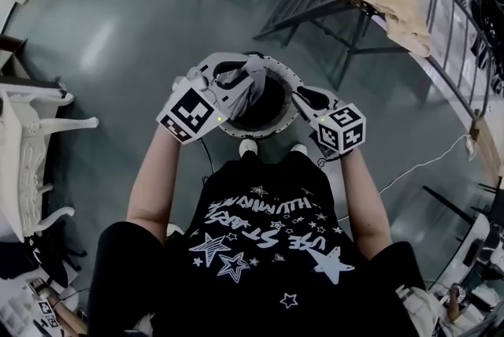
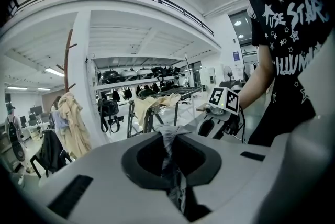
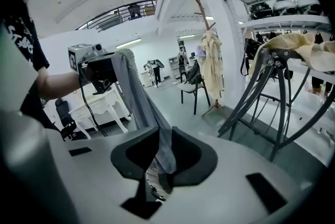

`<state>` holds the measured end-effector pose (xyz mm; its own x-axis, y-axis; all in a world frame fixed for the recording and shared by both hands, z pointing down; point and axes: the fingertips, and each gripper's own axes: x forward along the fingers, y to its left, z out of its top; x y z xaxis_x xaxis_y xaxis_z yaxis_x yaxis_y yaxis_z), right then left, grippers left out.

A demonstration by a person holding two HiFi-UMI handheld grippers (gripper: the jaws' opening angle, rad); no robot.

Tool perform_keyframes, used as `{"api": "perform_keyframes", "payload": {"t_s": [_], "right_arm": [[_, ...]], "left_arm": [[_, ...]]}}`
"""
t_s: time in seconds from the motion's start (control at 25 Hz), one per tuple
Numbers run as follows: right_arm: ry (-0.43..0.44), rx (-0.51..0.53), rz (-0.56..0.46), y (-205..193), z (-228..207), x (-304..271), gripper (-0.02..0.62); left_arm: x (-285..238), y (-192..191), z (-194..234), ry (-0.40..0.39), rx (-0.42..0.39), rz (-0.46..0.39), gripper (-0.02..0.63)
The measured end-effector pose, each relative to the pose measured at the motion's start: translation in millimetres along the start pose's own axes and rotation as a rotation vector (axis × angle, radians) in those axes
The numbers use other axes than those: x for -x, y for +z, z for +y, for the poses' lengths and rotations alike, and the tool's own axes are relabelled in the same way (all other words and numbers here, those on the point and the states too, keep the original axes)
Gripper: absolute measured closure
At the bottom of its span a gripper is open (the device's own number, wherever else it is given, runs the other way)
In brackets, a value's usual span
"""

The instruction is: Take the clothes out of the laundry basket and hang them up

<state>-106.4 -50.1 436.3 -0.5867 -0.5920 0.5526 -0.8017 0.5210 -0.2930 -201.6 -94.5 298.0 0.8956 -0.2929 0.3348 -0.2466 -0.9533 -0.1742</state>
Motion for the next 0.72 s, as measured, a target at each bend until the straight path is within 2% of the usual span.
{"api": "perform_keyframes", "payload": {"t_s": [0.2, 0.4, 0.6, 0.72], "right_arm": [[0.02, 0.009, -0.047, 15, -4, 4, 0.512], [0.01, 0.008, -0.082, 19, -25, 35, 0.518], [-0.013, 0.022, -0.057, 3, -60, 67, 0.52], [0.022, 0.05, -0.007, -11, -78, 79, 0.498]], "left_arm": [[-4, 12, -13, -0.052, -0.02, 0.021, 0.568], [-31, 36, -40, -0.106, -0.044, 0.031, 0.568], [-66, 62, -83, -0.183, -0.087, 0.04, 0.568], [-83, 73, -109, -0.209, -0.103, 0.051, 0.568]]}}
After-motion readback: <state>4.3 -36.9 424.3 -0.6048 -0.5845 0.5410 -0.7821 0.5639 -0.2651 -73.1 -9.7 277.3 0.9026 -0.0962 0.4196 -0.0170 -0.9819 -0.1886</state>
